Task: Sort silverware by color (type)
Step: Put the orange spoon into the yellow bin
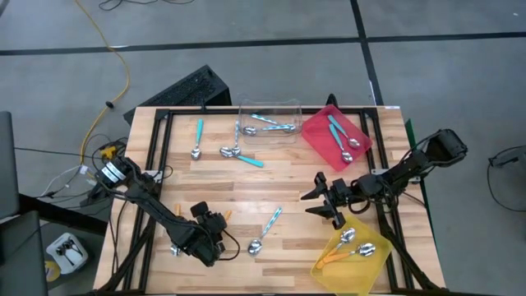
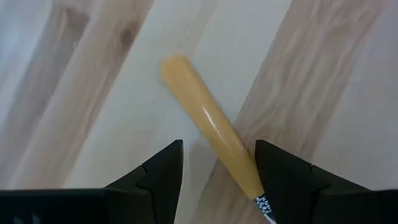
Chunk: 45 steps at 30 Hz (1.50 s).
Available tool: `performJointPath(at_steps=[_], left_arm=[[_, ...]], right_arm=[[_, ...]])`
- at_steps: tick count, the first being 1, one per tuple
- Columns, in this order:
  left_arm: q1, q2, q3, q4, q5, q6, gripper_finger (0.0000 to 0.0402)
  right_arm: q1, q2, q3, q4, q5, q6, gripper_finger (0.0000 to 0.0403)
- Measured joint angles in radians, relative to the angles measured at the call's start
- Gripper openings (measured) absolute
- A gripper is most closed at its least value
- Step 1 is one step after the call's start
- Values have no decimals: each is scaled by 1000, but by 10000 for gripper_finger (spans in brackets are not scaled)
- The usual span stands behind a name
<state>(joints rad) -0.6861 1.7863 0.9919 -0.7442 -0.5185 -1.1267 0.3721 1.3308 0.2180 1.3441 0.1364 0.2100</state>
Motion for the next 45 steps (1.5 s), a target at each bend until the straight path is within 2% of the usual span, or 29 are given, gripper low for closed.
performJointPath(at_steps=[7,10,13,17,18,21,25,34,45], left_arm=[[16,-6,-40,84,75,-40,184],[18,-6,-46,89,81,-48,169],[18,-6,-53,97,92,-49,122],[18,-6,-69,119,100,-49,32],[18,-7,-76,126,100,-50,25],[17,-7,-86,144,77,-56,25],[-4,-7,-91,186,-22,-24,25],[-25,-47,-94,179,-169,-24,25],[-32,-165,-93,181,-263,99,25]], right_arm=[[0,0,0,-1,0,0,217],[0,0,0,-1,0,0,217],[0,0,0,-1,0,1,217],[0,0,0,-1,1,2,217],[0,0,0,-1,1,2,217],[0,0,0,-1,1,2,217],[0,0,0,-1,1,2,217],[-1,0,0,-1,3,2,217],[-2,0,0,3,5,1,217]])
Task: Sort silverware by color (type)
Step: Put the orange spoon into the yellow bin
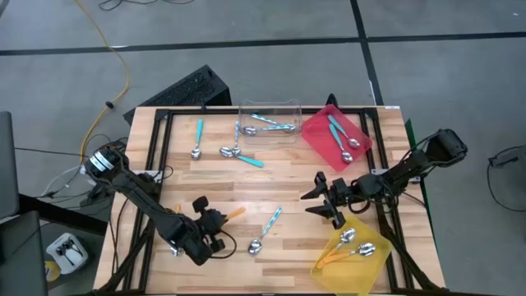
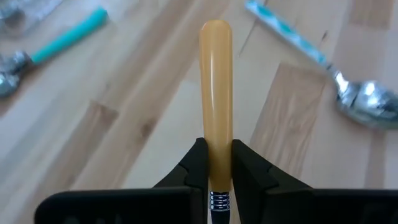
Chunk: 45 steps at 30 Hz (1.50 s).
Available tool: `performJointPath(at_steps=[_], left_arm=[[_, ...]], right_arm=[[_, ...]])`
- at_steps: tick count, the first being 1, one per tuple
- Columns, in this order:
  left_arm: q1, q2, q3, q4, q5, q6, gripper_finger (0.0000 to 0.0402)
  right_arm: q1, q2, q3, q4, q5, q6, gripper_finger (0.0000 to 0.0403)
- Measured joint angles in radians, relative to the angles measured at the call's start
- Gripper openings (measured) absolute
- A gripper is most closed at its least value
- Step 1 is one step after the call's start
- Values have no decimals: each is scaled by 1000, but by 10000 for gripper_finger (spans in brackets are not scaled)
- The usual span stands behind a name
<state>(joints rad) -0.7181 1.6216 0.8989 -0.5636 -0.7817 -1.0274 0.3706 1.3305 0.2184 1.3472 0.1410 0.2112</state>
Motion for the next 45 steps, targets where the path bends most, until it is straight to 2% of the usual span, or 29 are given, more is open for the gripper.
performJointPath(at_steps=[12,20,26,30,36,40,45], left_arm=[[0,-183,2,-3,-139,176,26],[0,-261,2,-1,-176,258,28],[6,-282,2,7,-170,314,27],[6,-281,2,52,-158,375,27],[25,-292,-9,197,-71,531,27],[53,-316,-19,249,-15,620,27],[75,-354,-20,253,-8,659,27]], right_arm=[[0,0,58,-1,0,-13,217],[-39,0,126,-5,0,-27,217],[-101,0,197,-85,-3,-36,217],[-131,0,273,-244,-8,-37,217],[-144,0,382,-452,-12,-89,217],[-143,0,421,-487,-24,-139,217],[-144,0,433,-489,-80,-142,217]])
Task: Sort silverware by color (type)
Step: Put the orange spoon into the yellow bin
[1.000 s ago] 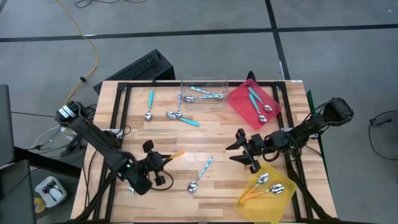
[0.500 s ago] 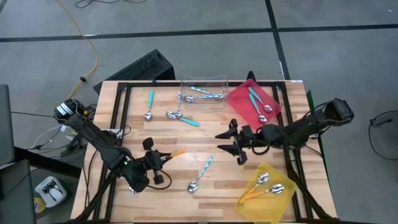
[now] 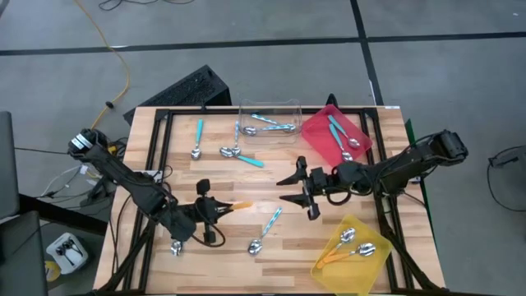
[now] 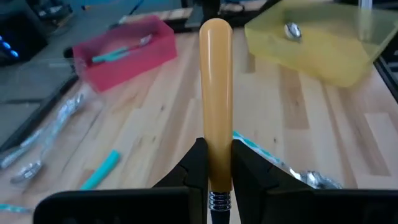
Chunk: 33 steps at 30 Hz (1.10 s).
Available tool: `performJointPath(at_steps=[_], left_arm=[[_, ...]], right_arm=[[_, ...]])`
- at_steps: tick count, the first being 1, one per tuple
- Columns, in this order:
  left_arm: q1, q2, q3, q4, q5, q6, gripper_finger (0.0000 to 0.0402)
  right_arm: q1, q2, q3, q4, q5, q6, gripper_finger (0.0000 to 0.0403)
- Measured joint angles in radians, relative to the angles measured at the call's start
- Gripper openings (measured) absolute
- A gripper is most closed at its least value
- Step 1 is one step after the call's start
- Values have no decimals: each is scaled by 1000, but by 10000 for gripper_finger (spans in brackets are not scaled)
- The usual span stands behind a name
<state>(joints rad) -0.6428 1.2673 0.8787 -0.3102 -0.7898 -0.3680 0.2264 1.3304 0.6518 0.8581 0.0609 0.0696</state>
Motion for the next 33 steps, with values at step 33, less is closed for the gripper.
performJointPath(at_steps=[33], left_arm=[[198,-182,-703,1512,485,268,28]], right_arm=[[57,65,0,-1,-35,-82,217]])
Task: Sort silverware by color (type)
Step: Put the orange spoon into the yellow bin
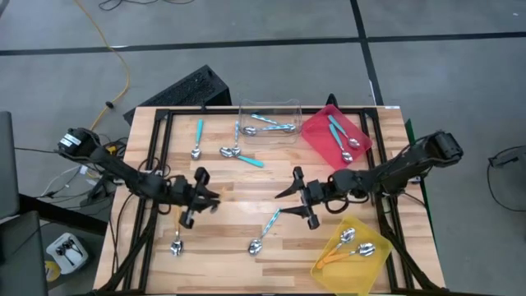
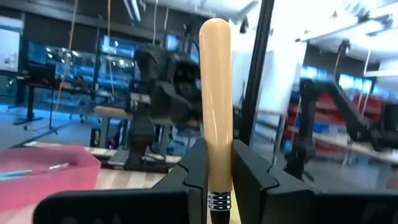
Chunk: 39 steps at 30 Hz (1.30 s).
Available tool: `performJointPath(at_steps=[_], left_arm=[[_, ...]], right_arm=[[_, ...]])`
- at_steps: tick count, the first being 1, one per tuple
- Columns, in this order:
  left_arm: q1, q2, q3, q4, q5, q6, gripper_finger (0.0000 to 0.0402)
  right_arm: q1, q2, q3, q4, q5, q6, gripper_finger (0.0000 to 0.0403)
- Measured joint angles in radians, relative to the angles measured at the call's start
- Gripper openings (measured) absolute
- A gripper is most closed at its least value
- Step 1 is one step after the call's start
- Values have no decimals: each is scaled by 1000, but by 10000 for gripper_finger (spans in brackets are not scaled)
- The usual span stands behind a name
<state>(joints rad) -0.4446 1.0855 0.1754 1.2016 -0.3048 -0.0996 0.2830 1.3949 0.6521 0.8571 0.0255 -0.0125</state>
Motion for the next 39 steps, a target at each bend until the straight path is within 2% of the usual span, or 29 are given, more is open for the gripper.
performJointPath(at_steps=[4,10,15,21,27,35,39], left_arm=[[-1,-1,-33,67,-21,0,28],[-1,1,-21,31,-22,10,28],[-3,1,-20,13,-17,9,28],[-21,1,-20,14,-18,9,28],[-21,1,-20,-26,-58,8,28],[-21,1,-20,-41,-47,2,28],[-21,1,-20,-46,-52,5,28]], right_arm=[[-12,105,23,94,19,-22,217],[-34,292,142,91,61,-48,221],[-40,398,278,9,79,-57,250],[-44,408,389,-209,162,-98,290],[-53,407,476,-203,162,-179,306],[-93,407,535,-211,157,-198,307],[-104,416,566,-206,102,-198,307]])
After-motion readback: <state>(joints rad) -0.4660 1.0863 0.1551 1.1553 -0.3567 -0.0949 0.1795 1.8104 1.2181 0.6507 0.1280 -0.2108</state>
